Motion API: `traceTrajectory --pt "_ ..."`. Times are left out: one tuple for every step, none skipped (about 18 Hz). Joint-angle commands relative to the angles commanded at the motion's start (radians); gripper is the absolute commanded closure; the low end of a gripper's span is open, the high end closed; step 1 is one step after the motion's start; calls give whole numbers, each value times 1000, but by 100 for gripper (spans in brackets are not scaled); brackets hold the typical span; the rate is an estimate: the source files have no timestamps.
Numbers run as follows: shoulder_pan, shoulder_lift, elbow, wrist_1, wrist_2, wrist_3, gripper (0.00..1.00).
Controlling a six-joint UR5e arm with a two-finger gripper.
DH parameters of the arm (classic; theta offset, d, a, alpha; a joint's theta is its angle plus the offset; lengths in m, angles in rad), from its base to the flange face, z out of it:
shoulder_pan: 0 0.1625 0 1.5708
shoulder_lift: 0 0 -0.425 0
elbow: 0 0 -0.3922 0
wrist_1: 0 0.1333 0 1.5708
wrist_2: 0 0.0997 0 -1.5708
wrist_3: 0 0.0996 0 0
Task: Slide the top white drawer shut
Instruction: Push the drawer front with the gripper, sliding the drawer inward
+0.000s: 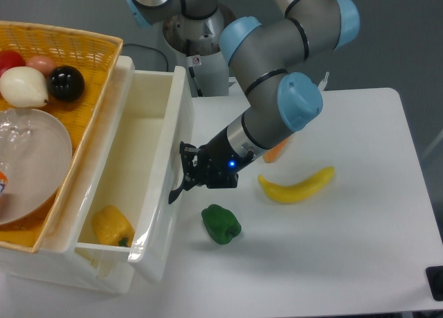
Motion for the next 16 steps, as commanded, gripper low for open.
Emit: traceTrajectory --pt "0 0 0 2 2 0 96" --pt "2 0 0 2 2 0 95" --pt "2 -2 0 3 3 0 95" --pt "5 -2 0 3 3 0 95" --pt "6 -3 0 3 8 2 95" --pt "8 -6 2 5 11 6 95" --pt "11 -6 0 5 12 6 95" --pt "14 -6 0 6 15 6 95" --pt "17 -8 0 9 21 8 95" --pt "17 -9 -2 11 32 12 95" --pt "18 -11 -3 14 38 14 95" --pt "18 -11 -3 15 40 14 95" --pt "20 -11 -2 15 41 14 95" --pt "20 -14 -2 18 46 15 96" --pt "20 -14 -3 18 55 15 96" --pt "20 -12 -5 17 58 15 98"
